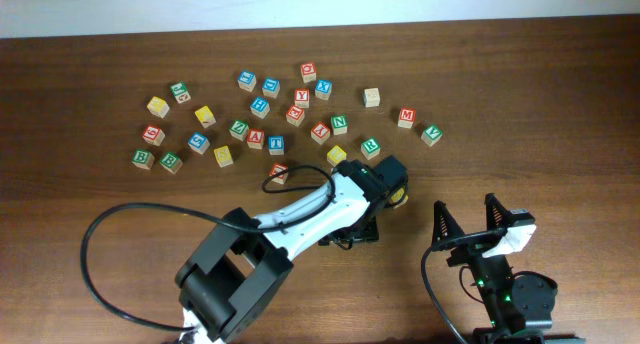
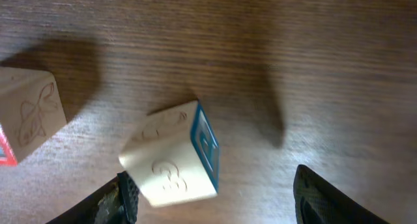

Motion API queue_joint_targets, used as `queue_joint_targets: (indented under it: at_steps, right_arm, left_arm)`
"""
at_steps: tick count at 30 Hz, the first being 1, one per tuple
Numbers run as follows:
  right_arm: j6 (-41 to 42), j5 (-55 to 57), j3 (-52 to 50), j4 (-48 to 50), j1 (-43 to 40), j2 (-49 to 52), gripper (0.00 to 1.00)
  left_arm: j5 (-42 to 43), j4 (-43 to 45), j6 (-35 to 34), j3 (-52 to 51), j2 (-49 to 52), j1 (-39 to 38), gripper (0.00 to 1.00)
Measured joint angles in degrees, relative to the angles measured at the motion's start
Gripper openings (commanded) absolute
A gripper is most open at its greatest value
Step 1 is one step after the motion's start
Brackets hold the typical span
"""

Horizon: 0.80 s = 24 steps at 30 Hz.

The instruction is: Spell out ICRA

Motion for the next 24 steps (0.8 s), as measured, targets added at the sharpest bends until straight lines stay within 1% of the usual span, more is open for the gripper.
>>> queue_joint_targets:
  at_steps: [4,6,8,12,16,19,20,21,24]
  right_arm:
    - [0.02,0.00,0.00,0.00,0.00,0.00,0.98]
    - [0.02,0.00,0.00,0.00,0.00,0.00,0.98]
    - [0.04,0.00,0.00,0.00,0.00,0.00,0.98]
    - [0.00,0.00,0.00,0.00,0.00,0.00,0.98]
    - [0.02,0.00,0.00,0.00,0.00,0.00,0.98]
    - [0.02,0.00,0.00,0.00,0.00,0.00,0.98]
    - [0.02,0.00,0.00,0.00,0.00,0.00,0.98]
    - [-0.02,0.00,0.00,0.00,0.00,-0.02,0.98]
    - [0.02,0.00,0.00,0.00,0.00,-0.02,0.98]
  left_arm:
    - [-0.81,0.02,-0.17,0.00,0.31,0.00,0.68]
    - [-1.31,0.02,-0.20,0.00,0.31,0.00,0.59]
    - [-2.47,0.04,-0.52,0.00,0.31,0.00,0.54]
    - [-4.72,0.33,-0.59,0.00,0.31,0.00,0.53]
    - [-5.35,1.99,-0.68,0.00,0.31,0.00,0.45]
    - [-5.51,2.45,-0.63,0.00,0.35,0.00,0.44]
    - [-5.51,2.47,-0.61,0.00,0.35,0.00,0.42]
    - [-5.51,2.45,-0.61,0.00,0.35,0.00,0.38]
    - [-5.53,2.47,-0.57,0.00,0.35,0.00,0.37]
